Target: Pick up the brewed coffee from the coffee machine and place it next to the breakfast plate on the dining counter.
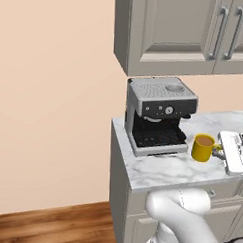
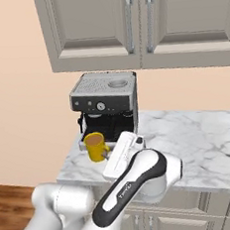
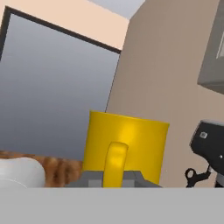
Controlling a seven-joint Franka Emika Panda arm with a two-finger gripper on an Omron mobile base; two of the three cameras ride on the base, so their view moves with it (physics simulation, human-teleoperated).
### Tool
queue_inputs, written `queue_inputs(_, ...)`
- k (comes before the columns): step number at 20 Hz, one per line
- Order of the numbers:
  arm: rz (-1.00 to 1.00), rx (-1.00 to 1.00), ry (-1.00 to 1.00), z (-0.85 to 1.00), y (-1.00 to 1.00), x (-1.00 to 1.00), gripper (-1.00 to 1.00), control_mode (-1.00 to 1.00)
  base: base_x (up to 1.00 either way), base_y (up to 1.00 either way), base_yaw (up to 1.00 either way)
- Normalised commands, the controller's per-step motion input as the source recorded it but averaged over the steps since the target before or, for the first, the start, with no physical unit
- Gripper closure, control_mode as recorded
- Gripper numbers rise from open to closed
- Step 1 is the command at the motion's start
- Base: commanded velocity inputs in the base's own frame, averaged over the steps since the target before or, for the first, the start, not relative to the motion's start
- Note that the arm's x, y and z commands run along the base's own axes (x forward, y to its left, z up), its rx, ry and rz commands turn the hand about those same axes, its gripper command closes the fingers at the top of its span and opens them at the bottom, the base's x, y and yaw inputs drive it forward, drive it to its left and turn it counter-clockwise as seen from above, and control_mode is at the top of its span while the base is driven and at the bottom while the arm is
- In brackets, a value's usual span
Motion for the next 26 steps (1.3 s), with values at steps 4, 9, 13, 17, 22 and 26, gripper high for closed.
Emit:
queue_inputs(4,0.0,-0.06,0.15,0.23,0.28,0.0,1.0,-1.0,0.0,0.0,0.0)
queue_inputs(9,0.0,-0.01,0.06,0.03,0.05,0.0,1.0,-1.0,0.0,0.0,0.0)
queue_inputs(13,0.0,0.0,0.0,0.0,0.0,0.0,1.0,1.0,-0.22,0.06,0.05)
queue_inputs(17,0.0,0.0,0.0,0.0,0.0,0.0,1.0,1.0,-0.92,0.54,0.34)
queue_inputs(22,0.0,0.0,0.0,0.0,0.0,0.0,1.0,1.0,-0.77,0.84,0.59)
queue_inputs(26,0.0,0.0,0.0,0.0,0.0,0.0,1.0,1.0,-0.14,0.66,0.86)
